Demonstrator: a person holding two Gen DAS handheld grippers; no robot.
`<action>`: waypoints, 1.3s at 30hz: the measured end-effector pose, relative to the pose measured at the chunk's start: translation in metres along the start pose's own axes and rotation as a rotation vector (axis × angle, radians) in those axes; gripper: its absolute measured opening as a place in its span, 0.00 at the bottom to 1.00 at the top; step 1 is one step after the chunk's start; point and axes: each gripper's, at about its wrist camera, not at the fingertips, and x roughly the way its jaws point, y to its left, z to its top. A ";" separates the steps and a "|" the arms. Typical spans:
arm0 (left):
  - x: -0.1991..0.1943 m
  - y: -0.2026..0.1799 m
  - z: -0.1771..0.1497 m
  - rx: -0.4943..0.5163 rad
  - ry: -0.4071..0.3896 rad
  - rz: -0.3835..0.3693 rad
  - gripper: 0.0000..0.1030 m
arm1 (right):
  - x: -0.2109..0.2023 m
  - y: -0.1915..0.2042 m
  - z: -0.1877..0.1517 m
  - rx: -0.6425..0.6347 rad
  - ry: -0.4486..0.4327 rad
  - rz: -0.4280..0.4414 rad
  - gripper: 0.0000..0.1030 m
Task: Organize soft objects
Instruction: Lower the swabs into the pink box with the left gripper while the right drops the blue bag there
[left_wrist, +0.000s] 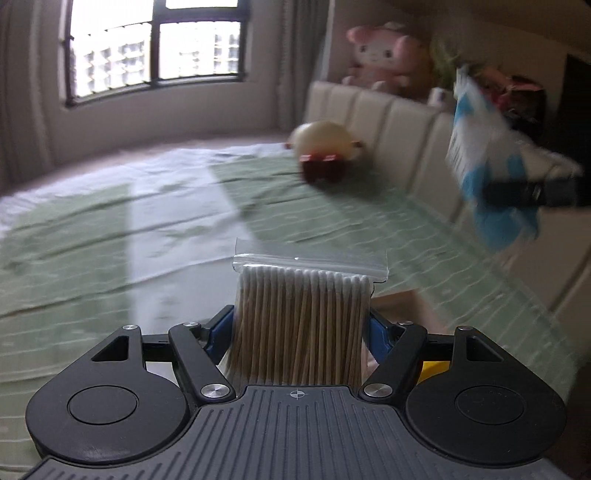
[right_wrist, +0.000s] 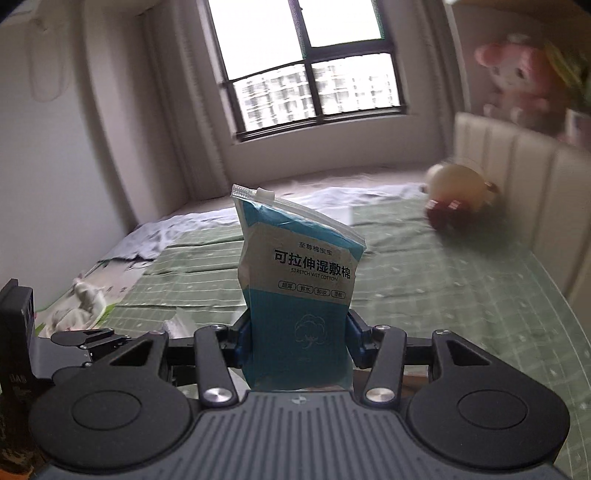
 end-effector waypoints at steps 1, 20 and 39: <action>0.010 -0.007 0.002 -0.011 0.006 -0.040 0.74 | 0.000 -0.012 -0.004 0.014 0.003 -0.006 0.48; 0.201 -0.055 -0.082 -0.053 0.257 -0.217 0.74 | 0.174 -0.117 -0.093 0.153 0.331 -0.140 0.48; 0.165 -0.071 -0.086 0.096 0.224 -0.169 0.75 | 0.135 -0.114 -0.077 0.201 0.304 -0.058 0.69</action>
